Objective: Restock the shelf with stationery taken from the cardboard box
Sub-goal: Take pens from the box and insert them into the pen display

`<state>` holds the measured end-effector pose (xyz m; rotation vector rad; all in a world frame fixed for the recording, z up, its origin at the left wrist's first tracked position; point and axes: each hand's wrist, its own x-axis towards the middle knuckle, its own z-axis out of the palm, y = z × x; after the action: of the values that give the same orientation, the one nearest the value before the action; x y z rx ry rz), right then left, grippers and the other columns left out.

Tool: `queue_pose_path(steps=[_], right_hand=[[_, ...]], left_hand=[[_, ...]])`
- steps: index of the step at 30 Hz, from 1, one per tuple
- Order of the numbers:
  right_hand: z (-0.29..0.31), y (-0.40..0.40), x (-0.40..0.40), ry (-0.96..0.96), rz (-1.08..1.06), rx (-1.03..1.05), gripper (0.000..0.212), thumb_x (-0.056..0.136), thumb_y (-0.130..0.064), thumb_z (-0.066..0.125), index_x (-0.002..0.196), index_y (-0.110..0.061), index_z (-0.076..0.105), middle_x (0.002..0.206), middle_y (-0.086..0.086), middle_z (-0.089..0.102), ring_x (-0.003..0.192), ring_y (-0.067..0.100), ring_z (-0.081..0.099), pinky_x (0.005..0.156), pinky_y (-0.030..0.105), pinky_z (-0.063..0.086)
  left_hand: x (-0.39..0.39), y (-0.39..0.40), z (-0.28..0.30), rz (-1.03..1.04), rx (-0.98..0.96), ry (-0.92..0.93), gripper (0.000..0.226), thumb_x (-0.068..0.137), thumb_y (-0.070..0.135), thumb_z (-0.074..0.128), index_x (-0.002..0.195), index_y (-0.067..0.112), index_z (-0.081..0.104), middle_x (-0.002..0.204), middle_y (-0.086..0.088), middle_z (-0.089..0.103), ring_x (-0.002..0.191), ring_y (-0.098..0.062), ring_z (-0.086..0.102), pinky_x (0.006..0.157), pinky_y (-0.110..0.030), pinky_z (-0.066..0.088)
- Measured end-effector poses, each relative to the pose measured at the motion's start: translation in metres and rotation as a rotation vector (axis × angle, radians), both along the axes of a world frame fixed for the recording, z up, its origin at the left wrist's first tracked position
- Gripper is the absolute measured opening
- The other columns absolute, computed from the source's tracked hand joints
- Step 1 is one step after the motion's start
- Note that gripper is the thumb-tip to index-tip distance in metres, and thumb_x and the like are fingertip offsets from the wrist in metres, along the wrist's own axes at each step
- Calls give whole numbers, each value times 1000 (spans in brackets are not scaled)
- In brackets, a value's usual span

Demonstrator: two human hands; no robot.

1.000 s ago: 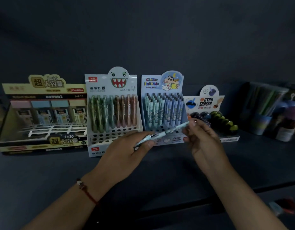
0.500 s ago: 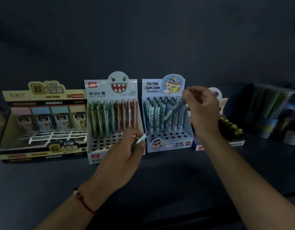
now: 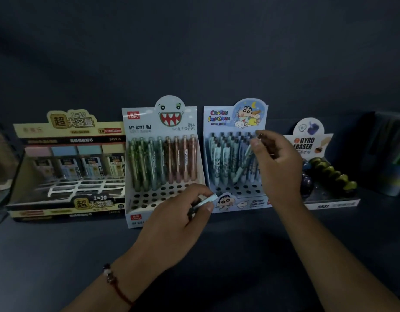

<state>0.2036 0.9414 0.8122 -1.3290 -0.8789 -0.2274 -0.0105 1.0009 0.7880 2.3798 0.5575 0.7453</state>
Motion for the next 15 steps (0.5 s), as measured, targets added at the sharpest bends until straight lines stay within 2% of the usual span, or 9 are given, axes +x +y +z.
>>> queue_pose_path(steps=[4, 9, 12, 15], right_hand=[[-3, -2, 2, 9, -22, 6, 17, 94, -29, 65, 110, -24, 67, 92, -16, 66, 84, -4, 62, 72, 10, 47], [-3, -2, 1, 9, -17, 16, 15, 93, -28, 65, 108, -27, 65, 92, -18, 65, 85, -6, 62, 73, 9, 47], [-5, -1, 1, -2, -3, -6, 15, 93, -27, 66, 108, -28, 65, 91, -18, 65, 85, -6, 61, 75, 10, 47], [-8, 1, 1, -24, 20, -55, 20, 92, -28, 67, 111, -24, 67, 94, -17, 66, 87, -4, 62, 77, 12, 49]], left_hand=[[1, 0, 0, 3, 2, -5, 12, 97, 49, 44, 108, 53, 46, 92, 14, 62, 80, -10, 61, 66, -29, 46], [0, 1, 0, -3, -9, -6, 12, 97, 49, 45, 109, 51, 48, 87, 11, 63, 74, -10, 60, 66, -35, 50], [0, 1, 0, 5, -8, -4, 13, 96, 50, 45, 108, 53, 47, 91, 12, 65, 82, -11, 62, 73, -40, 52], [1, 0, 0, -4, 11, 11, 13, 96, 50, 44, 109, 51, 48, 85, 9, 66, 77, -12, 63, 70, -44, 50]])
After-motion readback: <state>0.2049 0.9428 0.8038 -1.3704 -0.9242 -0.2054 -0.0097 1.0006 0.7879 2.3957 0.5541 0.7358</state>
